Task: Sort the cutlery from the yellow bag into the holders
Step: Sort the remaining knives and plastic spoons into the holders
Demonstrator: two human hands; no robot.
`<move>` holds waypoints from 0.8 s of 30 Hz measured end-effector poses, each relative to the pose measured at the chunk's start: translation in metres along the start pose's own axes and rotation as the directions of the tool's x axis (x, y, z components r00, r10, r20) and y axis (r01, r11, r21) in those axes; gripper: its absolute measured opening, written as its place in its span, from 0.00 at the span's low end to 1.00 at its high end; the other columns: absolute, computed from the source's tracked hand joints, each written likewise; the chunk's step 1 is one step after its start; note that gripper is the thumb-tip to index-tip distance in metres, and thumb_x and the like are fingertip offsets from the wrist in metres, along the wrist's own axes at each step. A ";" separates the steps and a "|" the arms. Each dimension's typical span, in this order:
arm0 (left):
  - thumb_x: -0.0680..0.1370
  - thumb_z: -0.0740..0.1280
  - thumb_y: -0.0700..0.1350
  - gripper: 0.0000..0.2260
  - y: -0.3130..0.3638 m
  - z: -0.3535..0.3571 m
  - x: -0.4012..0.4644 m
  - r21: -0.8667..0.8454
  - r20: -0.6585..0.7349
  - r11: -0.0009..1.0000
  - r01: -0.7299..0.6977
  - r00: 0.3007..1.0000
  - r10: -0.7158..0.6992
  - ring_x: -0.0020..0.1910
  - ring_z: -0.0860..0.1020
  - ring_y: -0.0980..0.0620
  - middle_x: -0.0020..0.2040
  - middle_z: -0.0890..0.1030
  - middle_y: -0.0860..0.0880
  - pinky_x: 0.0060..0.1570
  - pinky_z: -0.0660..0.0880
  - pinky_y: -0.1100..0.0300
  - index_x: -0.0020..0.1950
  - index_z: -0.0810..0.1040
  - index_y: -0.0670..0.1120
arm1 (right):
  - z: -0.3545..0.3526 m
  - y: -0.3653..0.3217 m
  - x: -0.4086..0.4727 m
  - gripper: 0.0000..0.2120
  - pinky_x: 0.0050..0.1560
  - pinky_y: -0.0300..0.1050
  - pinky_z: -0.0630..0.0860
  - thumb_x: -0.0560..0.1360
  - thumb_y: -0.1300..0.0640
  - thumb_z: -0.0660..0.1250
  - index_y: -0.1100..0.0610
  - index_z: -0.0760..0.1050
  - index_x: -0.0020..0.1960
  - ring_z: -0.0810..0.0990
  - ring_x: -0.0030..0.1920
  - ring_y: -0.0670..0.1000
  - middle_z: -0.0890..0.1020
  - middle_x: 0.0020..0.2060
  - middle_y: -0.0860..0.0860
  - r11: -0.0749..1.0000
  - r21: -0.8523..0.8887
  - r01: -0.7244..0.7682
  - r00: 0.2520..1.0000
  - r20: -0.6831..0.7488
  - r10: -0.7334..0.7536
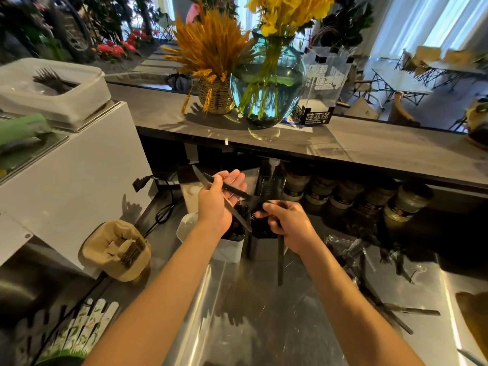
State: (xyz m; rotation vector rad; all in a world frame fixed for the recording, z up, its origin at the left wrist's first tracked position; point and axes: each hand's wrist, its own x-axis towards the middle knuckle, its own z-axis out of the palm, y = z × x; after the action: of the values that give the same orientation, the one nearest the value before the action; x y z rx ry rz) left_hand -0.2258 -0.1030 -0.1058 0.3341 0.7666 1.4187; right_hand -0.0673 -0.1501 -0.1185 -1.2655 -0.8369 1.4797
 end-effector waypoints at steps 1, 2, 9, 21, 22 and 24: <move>0.86 0.53 0.43 0.13 -0.001 -0.001 -0.001 0.003 -0.007 1.000 0.002 1.000 -0.002 0.54 0.84 0.44 0.54 0.84 0.40 0.47 0.82 0.52 0.56 0.75 0.39 | 0.001 0.001 0.000 0.04 0.24 0.33 0.64 0.80 0.64 0.67 0.63 0.80 0.48 0.70 0.25 0.45 0.84 0.37 0.58 0.999 0.003 0.042 0.996 -0.081 -0.041; 0.86 0.53 0.43 0.13 -0.002 -0.003 -0.002 0.006 -0.015 1.000 0.003 1.000 -0.003 0.54 0.84 0.45 0.54 0.84 0.40 0.46 0.82 0.52 0.57 0.75 0.39 | 0.002 0.002 0.000 0.03 0.26 0.33 0.68 0.79 0.63 0.69 0.62 0.80 0.48 0.73 0.26 0.44 0.85 0.36 0.57 0.996 0.000 0.085 0.984 -0.154 -0.084; 0.86 0.54 0.41 0.12 -0.010 -0.012 -0.002 0.027 0.024 0.996 0.087 0.996 -0.087 0.54 0.84 0.46 0.53 0.85 0.41 0.54 0.80 0.49 0.58 0.76 0.39 | -0.002 0.005 0.004 0.03 0.32 0.37 0.72 0.77 0.60 0.72 0.58 0.83 0.50 0.81 0.36 0.47 0.85 0.36 0.52 0.956 -0.017 0.292 0.902 -0.328 -0.281; 0.86 0.56 0.44 0.14 -0.015 -0.017 0.024 0.197 -0.042 0.960 0.199 0.980 -0.195 0.55 0.83 0.43 0.56 0.82 0.40 0.53 0.81 0.49 0.67 0.72 0.38 | -0.049 -0.026 0.024 0.10 0.52 0.27 0.74 0.79 0.61 0.68 0.59 0.82 0.60 0.81 0.49 0.42 0.83 0.50 0.46 0.513 -0.774 0.371 0.650 -0.178 -0.739; 0.86 0.57 0.44 0.13 -0.016 -0.015 0.025 0.197 -0.040 0.959 0.201 0.980 -0.197 0.55 0.83 0.42 0.57 0.82 0.39 0.55 0.80 0.49 0.65 0.73 0.38 | -0.049 -0.022 0.027 0.10 0.53 0.30 0.75 0.79 0.62 0.68 0.60 0.82 0.60 0.82 0.50 0.45 0.83 0.50 0.47 0.444 -0.820 0.361 0.654 -0.116 -0.747; 0.86 0.57 0.45 0.13 -0.018 -0.013 0.028 0.196 -0.039 0.959 0.204 0.979 -0.200 0.56 0.83 0.42 0.58 0.82 0.39 0.57 0.79 0.48 0.63 0.74 0.39 | -0.049 -0.008 0.036 0.10 0.54 0.42 0.79 0.79 0.62 0.68 0.61 0.83 0.59 0.83 0.51 0.52 0.85 0.51 0.54 0.341 -0.876 0.342 0.695 -0.008 -0.719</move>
State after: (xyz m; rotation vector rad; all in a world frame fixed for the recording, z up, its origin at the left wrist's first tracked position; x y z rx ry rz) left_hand -0.2218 -0.0821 -0.1338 0.3858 0.9340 1.1573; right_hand -0.0173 -0.1176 -0.1327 -1.6289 -1.5883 0.1357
